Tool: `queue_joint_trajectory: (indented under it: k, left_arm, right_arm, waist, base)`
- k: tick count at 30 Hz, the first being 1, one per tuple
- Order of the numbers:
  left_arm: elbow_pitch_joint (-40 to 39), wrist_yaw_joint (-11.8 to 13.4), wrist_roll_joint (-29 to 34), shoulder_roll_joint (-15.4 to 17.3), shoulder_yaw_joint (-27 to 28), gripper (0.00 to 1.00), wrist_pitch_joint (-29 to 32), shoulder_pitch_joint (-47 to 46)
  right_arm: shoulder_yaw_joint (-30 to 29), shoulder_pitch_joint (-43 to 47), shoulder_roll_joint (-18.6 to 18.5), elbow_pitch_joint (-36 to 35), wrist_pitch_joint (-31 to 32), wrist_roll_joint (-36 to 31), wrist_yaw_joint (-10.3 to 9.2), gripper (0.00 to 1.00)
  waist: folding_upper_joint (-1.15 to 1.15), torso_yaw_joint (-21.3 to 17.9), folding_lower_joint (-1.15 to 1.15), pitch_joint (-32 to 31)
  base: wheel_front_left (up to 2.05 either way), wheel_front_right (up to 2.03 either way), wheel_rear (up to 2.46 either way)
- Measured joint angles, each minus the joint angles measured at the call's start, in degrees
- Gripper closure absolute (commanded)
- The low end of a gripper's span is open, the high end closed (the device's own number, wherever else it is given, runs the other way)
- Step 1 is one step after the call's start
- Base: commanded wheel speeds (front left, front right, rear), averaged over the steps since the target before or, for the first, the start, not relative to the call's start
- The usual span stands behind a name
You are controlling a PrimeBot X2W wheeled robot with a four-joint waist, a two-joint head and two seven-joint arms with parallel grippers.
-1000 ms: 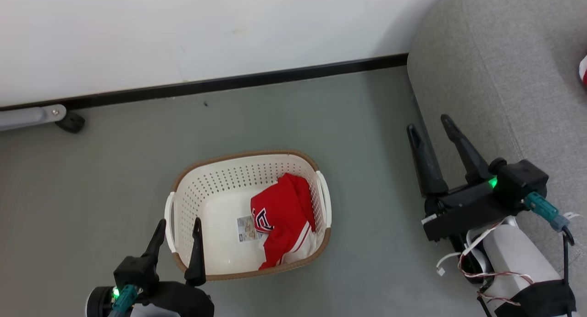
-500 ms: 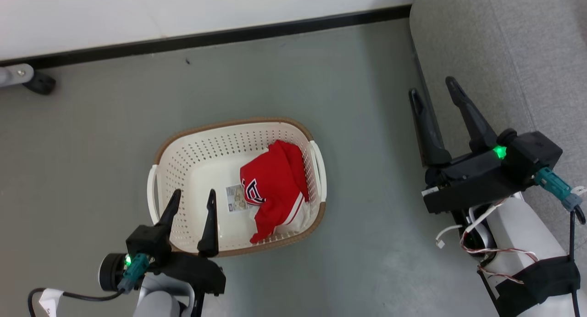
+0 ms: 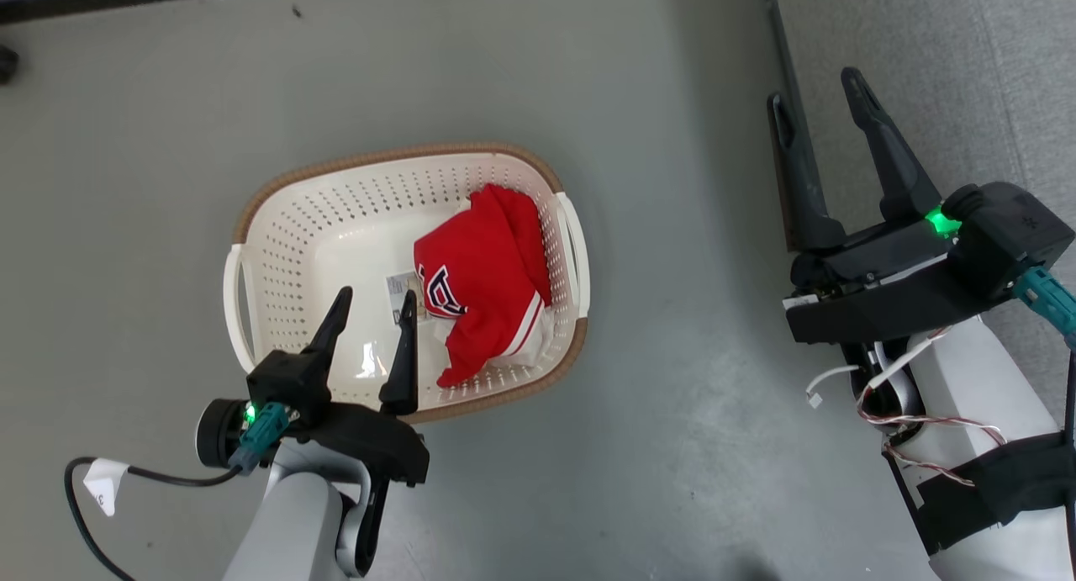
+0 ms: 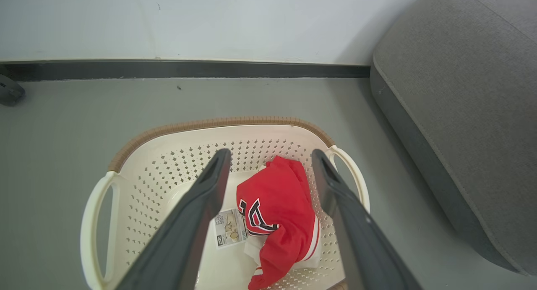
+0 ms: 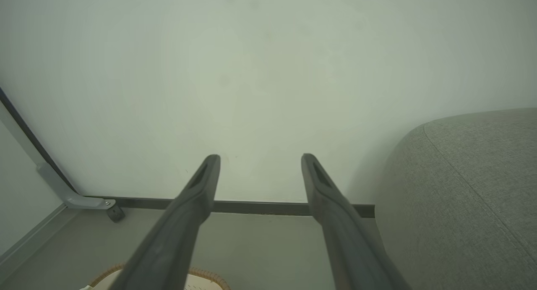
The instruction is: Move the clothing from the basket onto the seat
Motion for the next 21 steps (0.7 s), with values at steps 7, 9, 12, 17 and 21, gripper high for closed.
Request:
queue_joint_trajectory:
  k: [7,9,12,17,21]
  left_arm:
    - [2.6,-1.1,-1.2,-0.1,-1.2,0.0,0.0,-4.0]
    - [3.8,-1.5,-2.0,-0.1,-1.3,0.0,0.0,-5.4]
    - [5.4,-1.6,-3.2,0.0,-1.4,0.0,0.0,-7.1]
    - [9.3,-3.0,-4.3,-0.1,-1.7,0.0,0.0,-10.1]
    - [12.1,-3.6,-4.5,-0.1,-1.6,0.0,0.2,-13.0]
  right_arm:
    - [-0.8,-1.6,-0.1,-1.4,0.0,-0.8,-0.01,0.0]
    - [-0.9,-2.4,-0.1,-1.7,0.0,-1.0,-0.01,0.0]
    - [-0.9,-3.5,-0.1,-2.3,0.0,-1.2,-0.01,0.0]
    - [-0.7,-4.2,0.0,-2.9,0.0,-1.6,-0.01,0.0]
    - [-0.7,-4.9,0.2,-3.4,0.0,-1.6,-0.01,0.0]
  waist:
    - [0.0,-0.4,0.0,4.1]
    - [0.0,-0.5,0.0,5.2]
    - [0.0,-0.7,0.0,6.8]
    - [0.0,-1.3,0.0,9.2]
    - [0.0,-1.8,0.0,10.9]
  base:
    - [0.0,0.0,0.0]
    - [0.0,0.0,0.0]
    - [0.0,0.0,0.0]
    - [0.0,0.0,0.0]
    - [0.0,0.0,0.0]
